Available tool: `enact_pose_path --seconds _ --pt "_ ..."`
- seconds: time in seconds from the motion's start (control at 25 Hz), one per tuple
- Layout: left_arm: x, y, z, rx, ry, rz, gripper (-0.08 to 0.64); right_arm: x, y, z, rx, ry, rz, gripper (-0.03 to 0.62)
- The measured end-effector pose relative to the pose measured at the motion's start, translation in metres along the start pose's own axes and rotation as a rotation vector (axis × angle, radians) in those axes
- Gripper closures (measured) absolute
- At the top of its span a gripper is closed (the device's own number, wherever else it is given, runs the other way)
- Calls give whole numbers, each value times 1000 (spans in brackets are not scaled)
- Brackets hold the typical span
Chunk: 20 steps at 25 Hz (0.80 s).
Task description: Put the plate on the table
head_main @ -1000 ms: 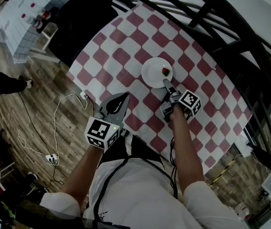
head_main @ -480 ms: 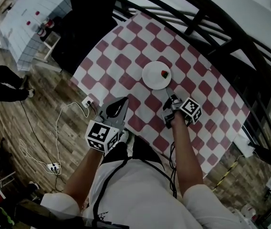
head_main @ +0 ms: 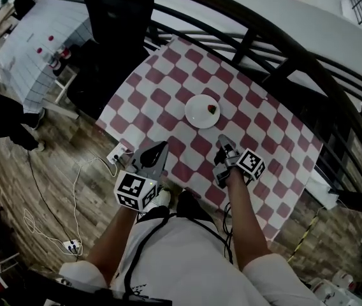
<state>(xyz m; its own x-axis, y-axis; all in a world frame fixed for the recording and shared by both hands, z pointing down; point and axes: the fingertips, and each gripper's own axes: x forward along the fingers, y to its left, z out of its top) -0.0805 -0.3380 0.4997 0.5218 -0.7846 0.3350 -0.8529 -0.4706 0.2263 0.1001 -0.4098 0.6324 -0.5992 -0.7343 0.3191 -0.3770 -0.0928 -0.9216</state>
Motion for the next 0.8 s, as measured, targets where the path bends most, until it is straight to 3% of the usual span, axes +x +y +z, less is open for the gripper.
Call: enact_pose_path --seconds 0.8 --pt "-51 -33 29 68 -70 -113 558 -103 101 -44 -97 -113 174 586"
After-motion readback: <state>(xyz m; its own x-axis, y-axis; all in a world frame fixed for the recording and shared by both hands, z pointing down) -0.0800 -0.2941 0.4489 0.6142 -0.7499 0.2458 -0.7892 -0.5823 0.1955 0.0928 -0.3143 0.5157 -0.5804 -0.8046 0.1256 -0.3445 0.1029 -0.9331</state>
